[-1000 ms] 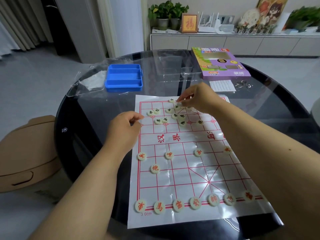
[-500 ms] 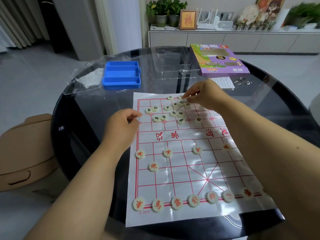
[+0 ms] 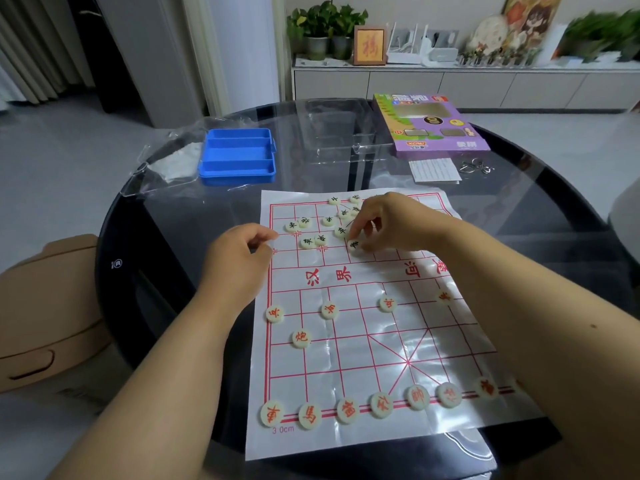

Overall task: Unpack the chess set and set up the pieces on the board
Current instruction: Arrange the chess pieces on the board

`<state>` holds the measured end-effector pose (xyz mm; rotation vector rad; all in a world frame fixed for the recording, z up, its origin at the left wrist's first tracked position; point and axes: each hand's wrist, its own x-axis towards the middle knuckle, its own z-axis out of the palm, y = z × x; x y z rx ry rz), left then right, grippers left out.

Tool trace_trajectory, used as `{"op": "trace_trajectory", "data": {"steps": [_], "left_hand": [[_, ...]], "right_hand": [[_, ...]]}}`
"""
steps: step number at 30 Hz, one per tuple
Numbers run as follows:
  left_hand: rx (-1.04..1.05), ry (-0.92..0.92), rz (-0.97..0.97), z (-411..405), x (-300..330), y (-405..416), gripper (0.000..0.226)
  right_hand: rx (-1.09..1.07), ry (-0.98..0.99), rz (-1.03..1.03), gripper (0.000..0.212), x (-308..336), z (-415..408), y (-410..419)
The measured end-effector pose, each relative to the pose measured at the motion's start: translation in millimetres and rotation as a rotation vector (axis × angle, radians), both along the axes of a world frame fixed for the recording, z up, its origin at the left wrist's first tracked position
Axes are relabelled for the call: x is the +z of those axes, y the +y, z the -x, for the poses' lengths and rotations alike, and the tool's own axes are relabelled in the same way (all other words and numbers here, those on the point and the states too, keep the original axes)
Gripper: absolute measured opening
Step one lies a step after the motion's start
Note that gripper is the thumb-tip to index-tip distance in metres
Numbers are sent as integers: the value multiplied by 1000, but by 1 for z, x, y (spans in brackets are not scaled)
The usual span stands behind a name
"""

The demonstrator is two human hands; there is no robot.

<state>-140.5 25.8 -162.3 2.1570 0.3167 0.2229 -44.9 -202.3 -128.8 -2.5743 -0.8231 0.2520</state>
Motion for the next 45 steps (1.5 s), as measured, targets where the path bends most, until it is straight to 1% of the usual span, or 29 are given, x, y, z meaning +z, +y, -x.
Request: {"op": "trace_trajectory", "data": {"steps": [1,3,5,6,7,9,13,15,17,23,25,27,30,33,39,45], "left_hand": [[2,-1,0,0,0,0,12],[3,-2,-4,0,0,0,13],[3,-2,-10,0,0,0,13],[3,-2,-13,0,-1,0,13],[4,-1,-15,0,-1,0,13],[6,1,-19,-2,-1,0,13],[22,-7,-13,-3,-2,1,13],[19,-4,-11,-2,-3,2,13],[17,-3,-6,-2,-3,2,14],[24,5,-3,-3,-2,0,13],[23,7,-2,-3,-2,0,13],[24,8,-9,-3,-2,0,13],[25,14,-13,-3,-2,0,13],[23,11,-10,-2,-1,0,12],[20,10,-4,-2,-1,1,12],[16,7,7,-2,0,0,12]], "right_hand": [[-29,-20,-42,17,3,-1,-3],[-158,-57,-202,14,9,-11,-14],[-353,-56,-393,16,13,-28,-31],[-455,-52,-455,19,12,-37,-39],[-538,-50,-460,23,10,-45,-46],[-596,-49,-360,26,2,-57,-51],[-566,-72,-166,21,-10,-66,-37],[-583,-103,-68,18,-12,-69,-33],[-619,-102,-14,16,-14,-71,-34],[-623,-72,-24,20,-18,-72,-39],[-600,-78,-42,25,-15,-71,-40],[-554,-109,-119,30,-11,-68,-38],[-420,-118,-210,28,-4,-56,-28],[-304,-105,-150,27,-3,-47,-12],[-284,-157,39,24,-10,-46,6],[-295,-135,29,21,-11,-47,8]]}}
